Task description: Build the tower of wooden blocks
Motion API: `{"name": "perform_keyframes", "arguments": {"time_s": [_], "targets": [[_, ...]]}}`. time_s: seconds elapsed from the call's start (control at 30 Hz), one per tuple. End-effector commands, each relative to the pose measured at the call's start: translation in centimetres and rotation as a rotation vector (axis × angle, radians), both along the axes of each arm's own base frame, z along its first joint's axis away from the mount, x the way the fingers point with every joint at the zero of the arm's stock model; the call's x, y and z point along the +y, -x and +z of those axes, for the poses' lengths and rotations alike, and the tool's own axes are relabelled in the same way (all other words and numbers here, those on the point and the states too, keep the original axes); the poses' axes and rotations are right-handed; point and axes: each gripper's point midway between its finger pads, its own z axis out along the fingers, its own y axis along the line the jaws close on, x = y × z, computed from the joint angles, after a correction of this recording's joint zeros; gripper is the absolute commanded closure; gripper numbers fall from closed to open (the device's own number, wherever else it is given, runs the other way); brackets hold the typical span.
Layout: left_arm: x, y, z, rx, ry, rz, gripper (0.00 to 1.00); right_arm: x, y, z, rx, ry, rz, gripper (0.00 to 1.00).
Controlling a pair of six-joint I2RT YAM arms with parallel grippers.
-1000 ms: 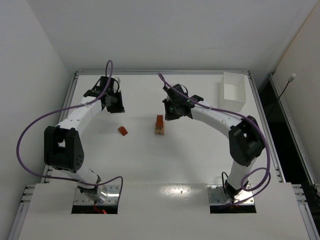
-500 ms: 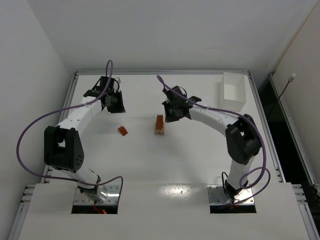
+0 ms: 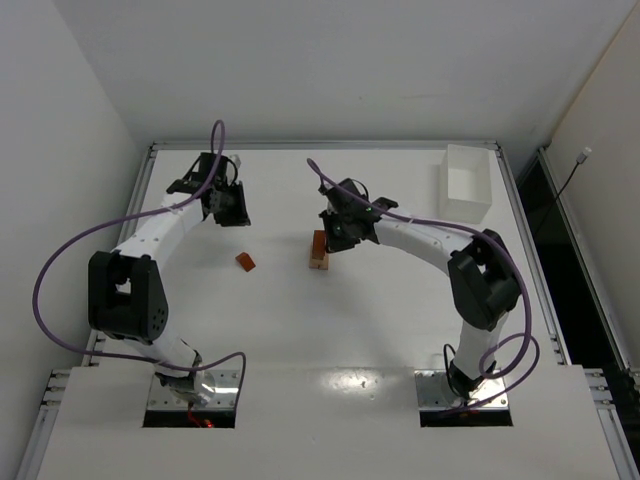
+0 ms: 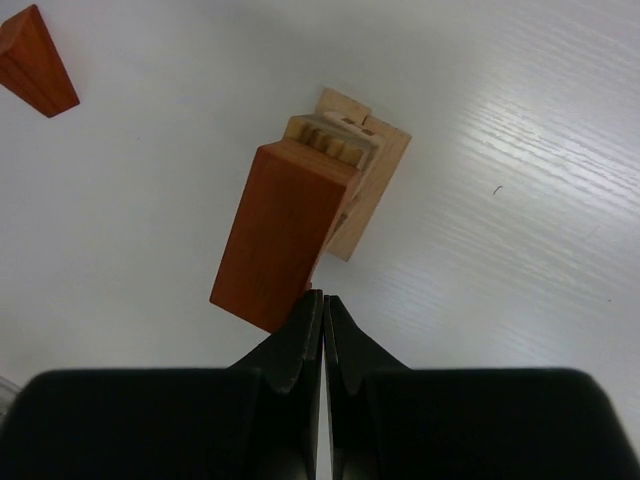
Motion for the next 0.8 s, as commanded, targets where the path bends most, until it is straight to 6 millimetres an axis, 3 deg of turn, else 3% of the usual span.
{"name": "perform_keyframes", "arguments": {"time_s": [0.0,0.37,0.47,0.67,0.77], "targets": [[0.2,-1.2,0.6,-0.034,0.016,0.007,0.86,1.1,0.2,0.3,-0.011,-0.039,0.028,1.00],[-0.2,-1.3,0.6,-0.031,0.031,-0.005,0.86,1.0,0.0,0.5,-0.016,-0.032,0.022,0.95],[-0.2,-1.3,0.6,-0.031,0.031,-0.005,0.86,0.1,-0.2,0.2,-0.024,0.010,-0.004,0.95],[-0.2,-1.3,0.6,-0.031,0.031,-0.005,0.86,-1.6,-2.1,1.2,-0.098,0.071,-0.093,1.00],[-0.2,-1.3,0.3,-0.022,0.030,-0.005,0.86,-1.4,-3.3,1.7,-0.115,0.067,-0.109,1.00]]}}
